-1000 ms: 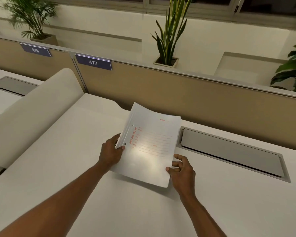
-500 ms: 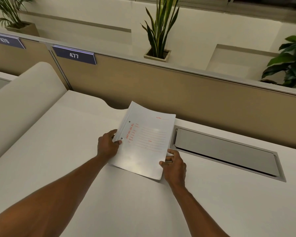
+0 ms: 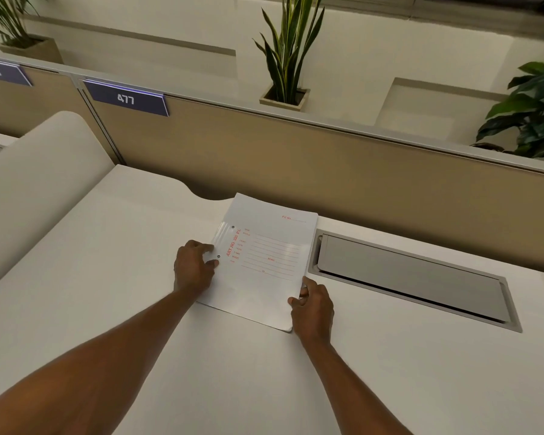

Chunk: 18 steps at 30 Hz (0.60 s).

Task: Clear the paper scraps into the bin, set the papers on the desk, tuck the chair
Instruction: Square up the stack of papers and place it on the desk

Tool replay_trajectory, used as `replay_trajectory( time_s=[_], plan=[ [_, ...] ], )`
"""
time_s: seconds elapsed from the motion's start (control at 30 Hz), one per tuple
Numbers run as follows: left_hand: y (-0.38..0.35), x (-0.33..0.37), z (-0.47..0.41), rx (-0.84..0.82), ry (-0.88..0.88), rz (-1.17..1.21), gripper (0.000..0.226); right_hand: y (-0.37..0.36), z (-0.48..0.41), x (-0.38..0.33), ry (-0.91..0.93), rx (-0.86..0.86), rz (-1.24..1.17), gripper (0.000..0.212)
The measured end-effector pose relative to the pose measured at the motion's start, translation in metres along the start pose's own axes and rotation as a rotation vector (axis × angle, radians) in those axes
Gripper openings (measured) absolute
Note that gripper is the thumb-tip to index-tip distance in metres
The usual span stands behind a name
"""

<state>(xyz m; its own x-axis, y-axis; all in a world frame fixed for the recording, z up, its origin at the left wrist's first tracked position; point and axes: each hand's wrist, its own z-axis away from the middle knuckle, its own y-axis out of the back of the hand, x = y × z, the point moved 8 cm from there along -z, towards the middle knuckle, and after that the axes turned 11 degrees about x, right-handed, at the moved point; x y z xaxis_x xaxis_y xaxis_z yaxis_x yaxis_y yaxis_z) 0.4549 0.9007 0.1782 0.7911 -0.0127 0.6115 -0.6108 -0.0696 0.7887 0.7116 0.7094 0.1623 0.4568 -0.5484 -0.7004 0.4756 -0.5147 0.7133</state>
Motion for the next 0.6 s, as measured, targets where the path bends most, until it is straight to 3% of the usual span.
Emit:
replay_trajectory(
  time_s=[0.37,0.6],
  plan=[
    [-0.003,0.014,-0.002,-0.018,-0.031,-0.093,0.036,-0.003,-0.001,-0.002,-0.022,-0.026,0.086,0.047],
    [0.011,0.013,0.017,0.004,-0.018,-0.11,0.055,0.004,0.01,0.0,-0.002,-0.033,0.036,0.049]
  ],
)
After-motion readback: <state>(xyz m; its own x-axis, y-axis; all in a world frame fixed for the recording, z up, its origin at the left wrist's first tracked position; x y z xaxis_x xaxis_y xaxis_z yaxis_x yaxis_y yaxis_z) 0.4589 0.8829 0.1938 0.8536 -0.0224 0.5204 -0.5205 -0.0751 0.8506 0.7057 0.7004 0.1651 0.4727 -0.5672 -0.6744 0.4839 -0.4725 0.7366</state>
